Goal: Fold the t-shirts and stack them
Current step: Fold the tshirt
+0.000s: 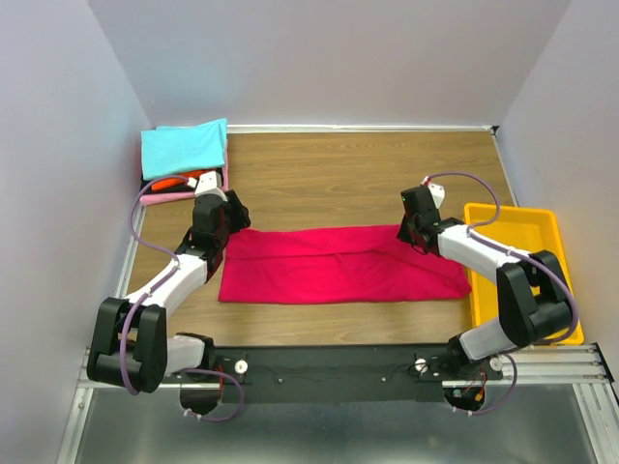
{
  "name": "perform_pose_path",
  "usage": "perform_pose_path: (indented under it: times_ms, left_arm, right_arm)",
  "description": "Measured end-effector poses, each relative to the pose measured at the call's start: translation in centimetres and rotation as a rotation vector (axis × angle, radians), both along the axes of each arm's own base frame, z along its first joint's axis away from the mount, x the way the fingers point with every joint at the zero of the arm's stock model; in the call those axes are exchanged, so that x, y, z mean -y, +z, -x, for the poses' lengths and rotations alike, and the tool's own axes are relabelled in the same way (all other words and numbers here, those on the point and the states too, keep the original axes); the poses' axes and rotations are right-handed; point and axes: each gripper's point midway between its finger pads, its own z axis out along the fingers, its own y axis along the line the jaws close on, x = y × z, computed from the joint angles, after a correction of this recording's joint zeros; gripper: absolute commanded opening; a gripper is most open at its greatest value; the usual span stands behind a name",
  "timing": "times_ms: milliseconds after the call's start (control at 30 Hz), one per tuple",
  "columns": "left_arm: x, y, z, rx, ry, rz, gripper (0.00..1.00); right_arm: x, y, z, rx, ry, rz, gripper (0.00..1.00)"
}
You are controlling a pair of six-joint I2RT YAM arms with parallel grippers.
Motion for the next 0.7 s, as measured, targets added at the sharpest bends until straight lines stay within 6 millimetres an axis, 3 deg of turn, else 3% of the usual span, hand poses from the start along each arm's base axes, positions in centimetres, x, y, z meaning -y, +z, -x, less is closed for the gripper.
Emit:
perform_pose_path:
  times_ms: [300, 700]
  left_arm:
    - [0.0, 0.0, 0.0, 0.0, -0.001, 0.0, 0.61]
    - [0.0, 0.0, 0.0, 0.0, -0.002, 0.001, 0.61]
  right_arm:
    - [0.1, -2.4, -0.3, -0.058, 0.011, 0.039, 0.33]
    - [-0.1, -2.9, -1.0, -0.054, 0.029, 0.051, 0.34]
